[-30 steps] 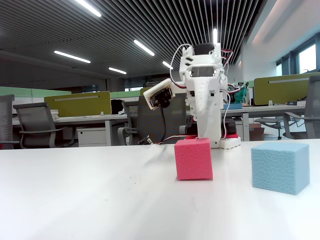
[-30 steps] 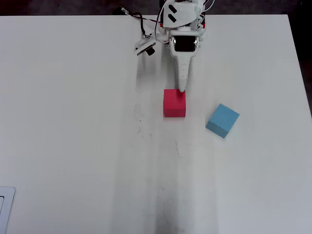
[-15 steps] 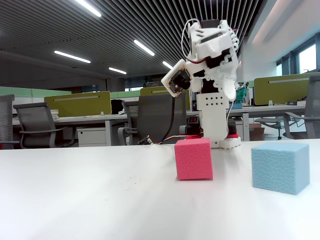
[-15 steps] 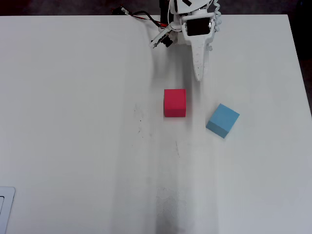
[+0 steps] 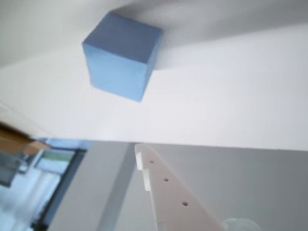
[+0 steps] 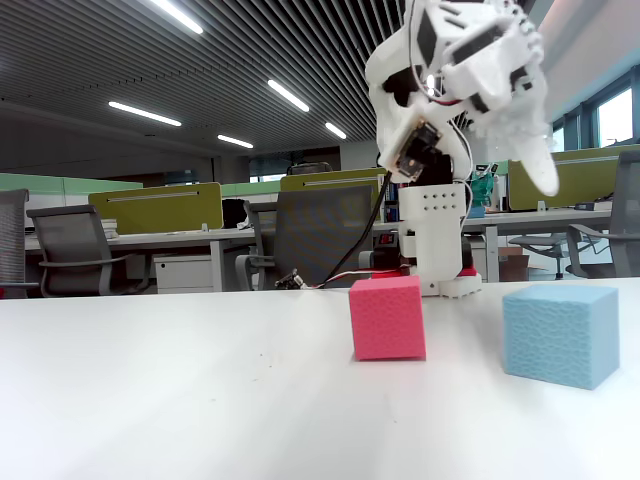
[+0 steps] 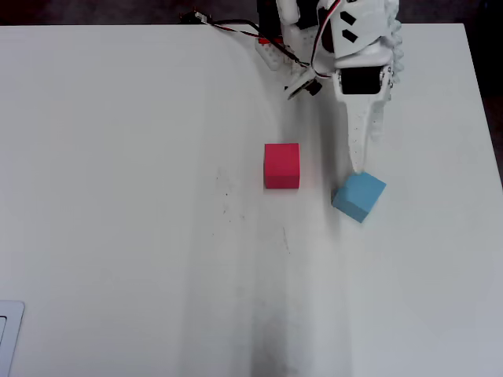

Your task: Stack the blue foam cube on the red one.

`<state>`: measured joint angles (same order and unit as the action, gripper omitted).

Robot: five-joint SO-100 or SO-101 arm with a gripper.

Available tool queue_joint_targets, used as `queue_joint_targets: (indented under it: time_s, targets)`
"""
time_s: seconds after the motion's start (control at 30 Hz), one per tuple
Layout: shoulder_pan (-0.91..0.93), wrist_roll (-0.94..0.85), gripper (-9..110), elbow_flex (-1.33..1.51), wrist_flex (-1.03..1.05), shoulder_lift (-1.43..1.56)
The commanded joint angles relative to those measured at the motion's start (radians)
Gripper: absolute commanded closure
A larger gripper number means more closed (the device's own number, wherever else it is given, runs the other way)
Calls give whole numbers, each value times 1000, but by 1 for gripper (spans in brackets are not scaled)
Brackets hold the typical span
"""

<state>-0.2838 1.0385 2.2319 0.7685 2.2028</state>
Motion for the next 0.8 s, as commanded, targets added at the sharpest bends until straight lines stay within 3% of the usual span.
queue_joint_targets:
  time_s: [0.0,0.77]
  targets:
    - [-14,46,55,-98,-18,-123]
    - [-18,187,56,-236,-110,-531]
